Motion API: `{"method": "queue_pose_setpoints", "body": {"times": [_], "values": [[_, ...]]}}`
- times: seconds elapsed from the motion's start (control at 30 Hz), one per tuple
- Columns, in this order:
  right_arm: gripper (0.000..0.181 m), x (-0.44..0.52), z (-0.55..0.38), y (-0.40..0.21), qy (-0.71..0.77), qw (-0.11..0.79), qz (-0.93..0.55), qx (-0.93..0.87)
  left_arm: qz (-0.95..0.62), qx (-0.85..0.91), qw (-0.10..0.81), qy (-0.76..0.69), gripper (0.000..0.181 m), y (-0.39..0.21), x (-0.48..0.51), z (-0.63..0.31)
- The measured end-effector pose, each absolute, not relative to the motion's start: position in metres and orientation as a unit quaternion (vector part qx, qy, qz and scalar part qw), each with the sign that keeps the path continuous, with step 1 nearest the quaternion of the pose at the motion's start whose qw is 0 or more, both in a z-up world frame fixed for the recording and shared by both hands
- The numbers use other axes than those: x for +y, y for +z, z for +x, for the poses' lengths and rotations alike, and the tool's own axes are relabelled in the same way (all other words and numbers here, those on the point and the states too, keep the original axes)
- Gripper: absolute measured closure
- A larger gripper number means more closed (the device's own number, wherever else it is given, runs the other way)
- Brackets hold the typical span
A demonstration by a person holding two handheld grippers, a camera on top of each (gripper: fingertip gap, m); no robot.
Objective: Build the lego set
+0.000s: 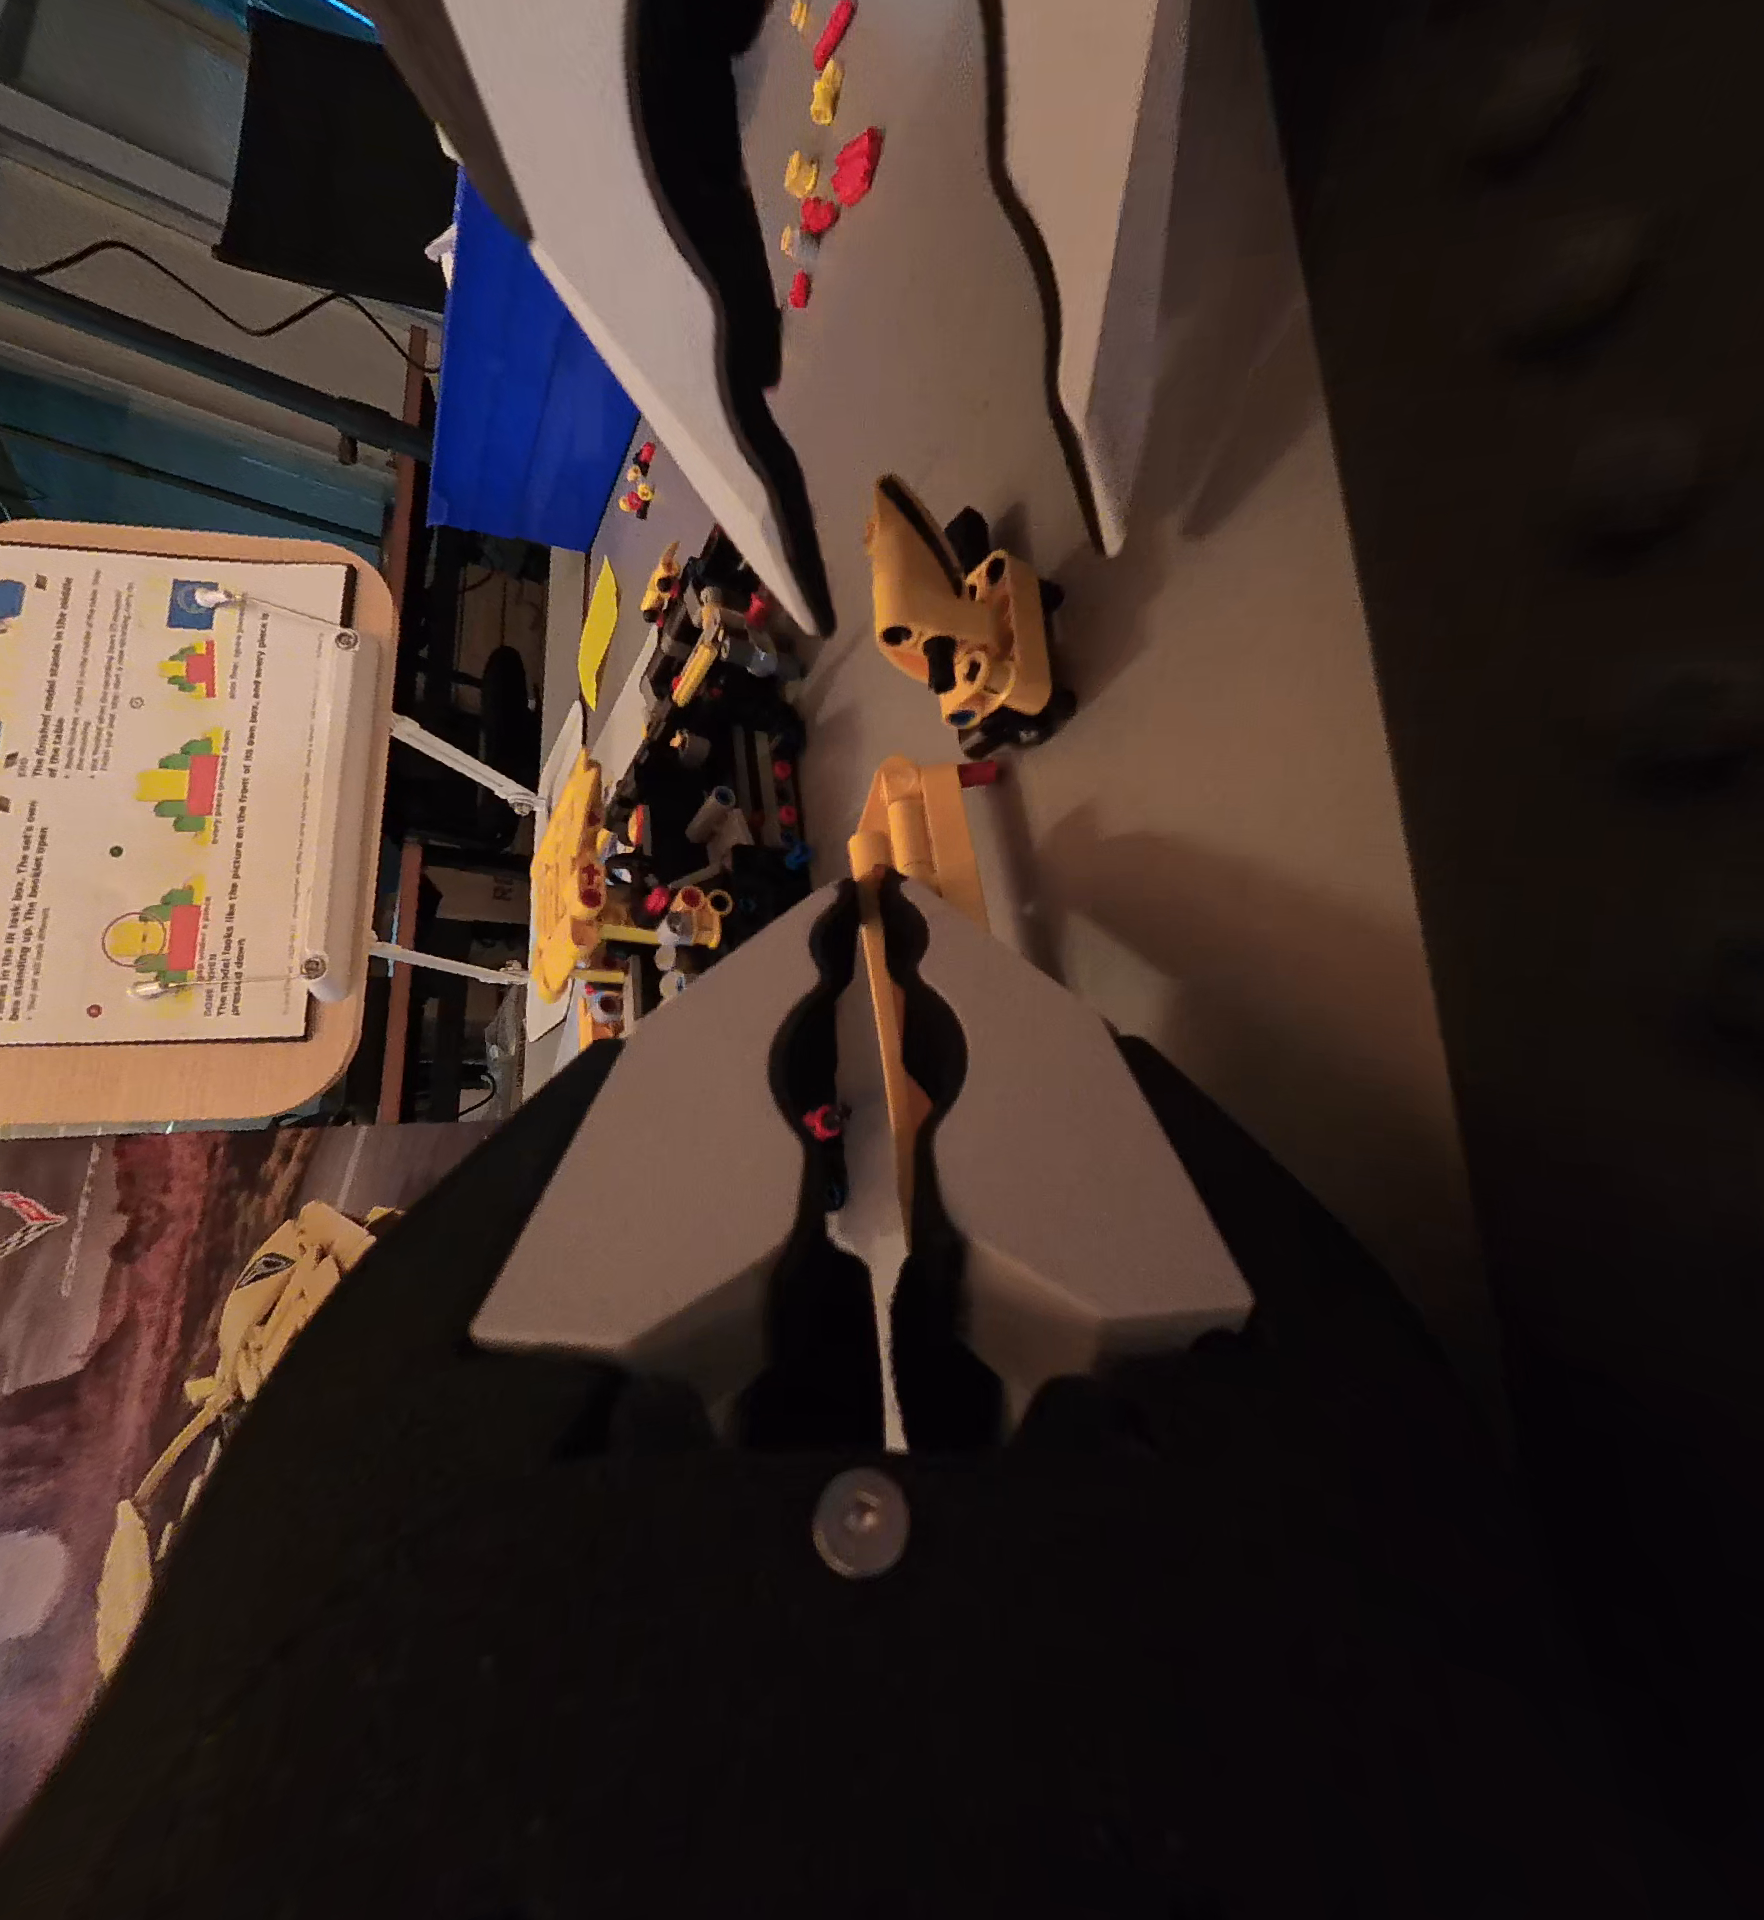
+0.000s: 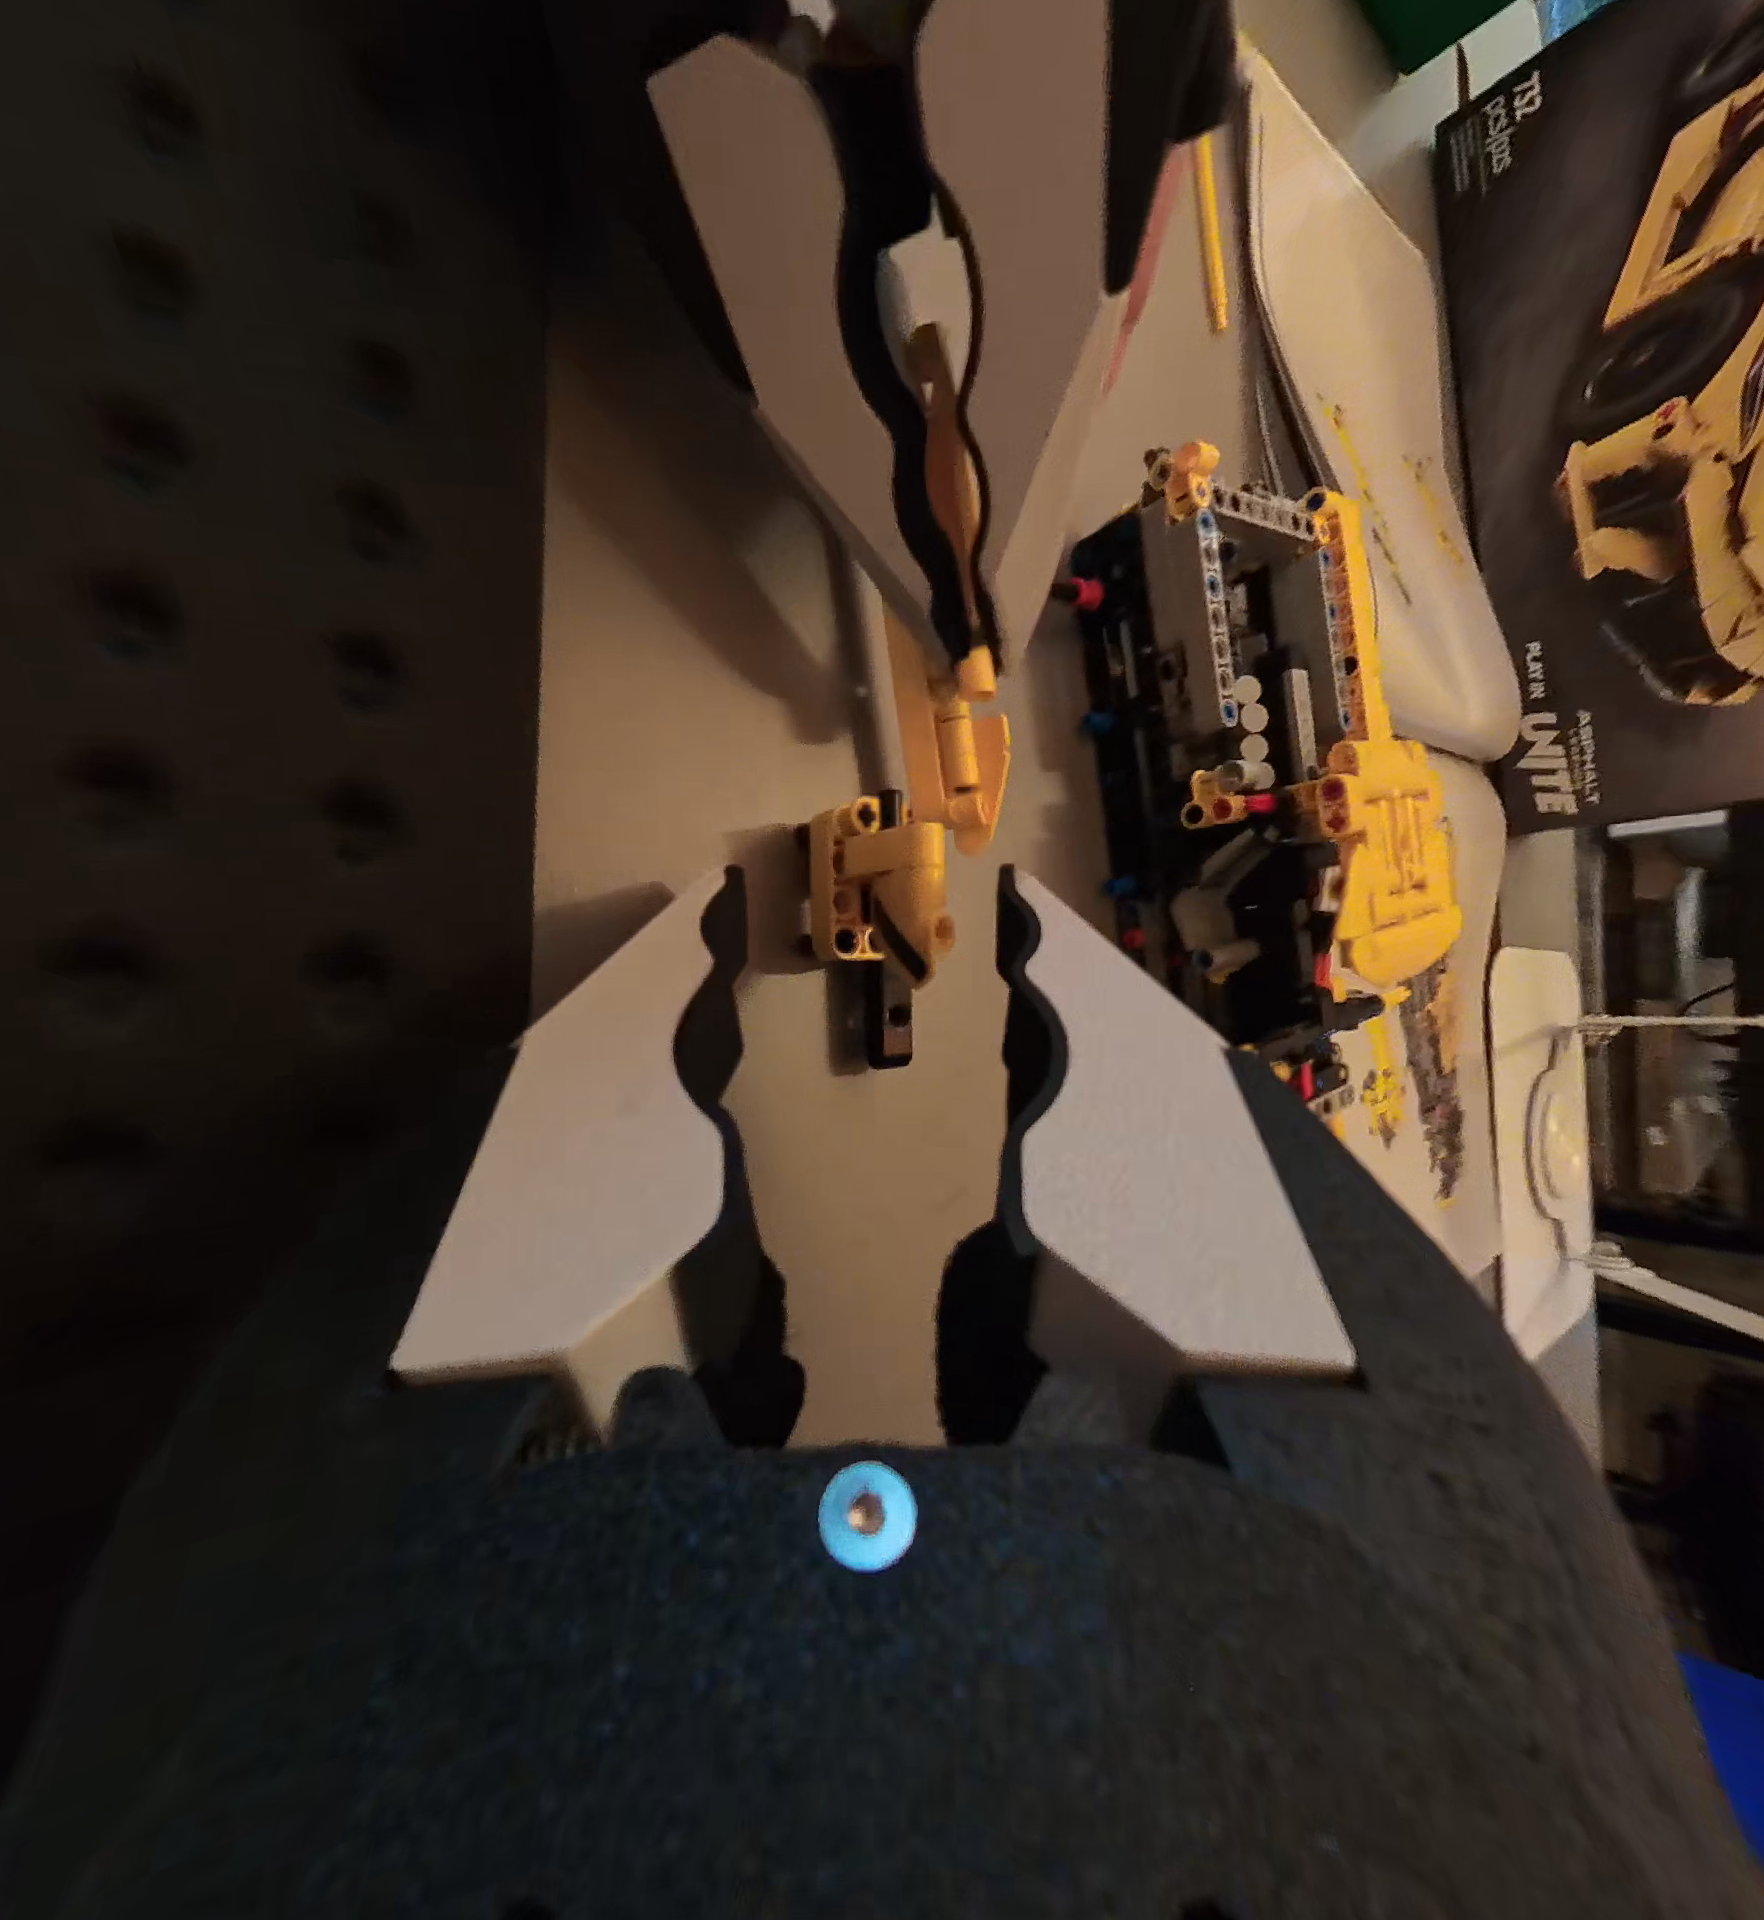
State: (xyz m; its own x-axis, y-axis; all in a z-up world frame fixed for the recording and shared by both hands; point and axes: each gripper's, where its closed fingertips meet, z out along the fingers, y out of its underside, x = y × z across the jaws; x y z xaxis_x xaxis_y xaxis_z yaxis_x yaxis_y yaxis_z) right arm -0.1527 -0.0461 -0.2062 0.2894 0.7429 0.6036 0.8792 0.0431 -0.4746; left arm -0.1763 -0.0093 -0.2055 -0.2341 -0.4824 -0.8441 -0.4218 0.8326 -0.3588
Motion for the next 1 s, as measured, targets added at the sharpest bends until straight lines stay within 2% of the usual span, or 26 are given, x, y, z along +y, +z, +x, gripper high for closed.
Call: {"method": "queue_pose_setpoints", "body": {"times": [0.03,0.13,0.17,0.27,0.37,0.43,0.5,0.7,0.83,0.93,1.0], "values": [[0.136,-0.045,-0.153,-0.208,-0.088,0.414,-0.682,-0.597,-0.287,0.786,0.547,-0.030,0.177,-0.205,-0.011,-0.175],[0.162,-0.041,-0.154,-0.206,-0.084,0.417,-0.676,-0.601,-0.278,0.789,0.547,-0.035,0.178,-0.205,-0.017,-0.171],[0.163,-0.040,-0.154,-0.205,-0.062,0.413,-0.683,-0.599,-0.274,0.790,0.548,-0.033,0.177,-0.205,-0.018,-0.170],[0.167,-0.047,-0.155,-0.206,0.094,0.336,-0.749,-0.564,-0.262,0.792,0.549,-0.036,0.177,-0.205,-0.023,-0.171],[0.168,-0.055,-0.150,-0.204,0.305,0.189,-0.811,-0.463,-0.248,0.798,0.547,-0.053,0.177,-0.205,-0.036,-0.170],[0.167,-0.051,-0.143,-0.207,0.360,0.141,-0.815,-0.432,-0.240,0.800,0.548,-0.054,0.177,-0.205,-0.041,-0.169],[0.165,-0.048,-0.139,-0.211,0.373,0.134,-0.806,-0.440,-0.240,0.800,0.548,-0.052,0.177,-0.205,-0.041,-0.168],[0.139,-0.041,-0.145,-0.204,0.358,0.188,-0.771,-0.492,-0.257,0.797,0.543,-0.057,0.177,-0.206,-0.035,-0.171],[0.136,-0.041,-0.141,-0.196,0.290,0.226,-0.780,-0.506,-0.268,0.795,0.541,-0.058,0.177,-0.206,-0.030,-0.172],[0.126,-0.046,-0.140,-0.209,0.242,0.233,-0.793,-0.508,-0.271,0.795,0.540,-0.056,0.177,-0.206,-0.028,-0.172],[0.130,-0.051,-0.142,-0.215,0.278,0.223,-0.796,-0.490,-0.275,0.794,0.539,-0.053,0.177,-0.206,-0.025,-0.173]]}}
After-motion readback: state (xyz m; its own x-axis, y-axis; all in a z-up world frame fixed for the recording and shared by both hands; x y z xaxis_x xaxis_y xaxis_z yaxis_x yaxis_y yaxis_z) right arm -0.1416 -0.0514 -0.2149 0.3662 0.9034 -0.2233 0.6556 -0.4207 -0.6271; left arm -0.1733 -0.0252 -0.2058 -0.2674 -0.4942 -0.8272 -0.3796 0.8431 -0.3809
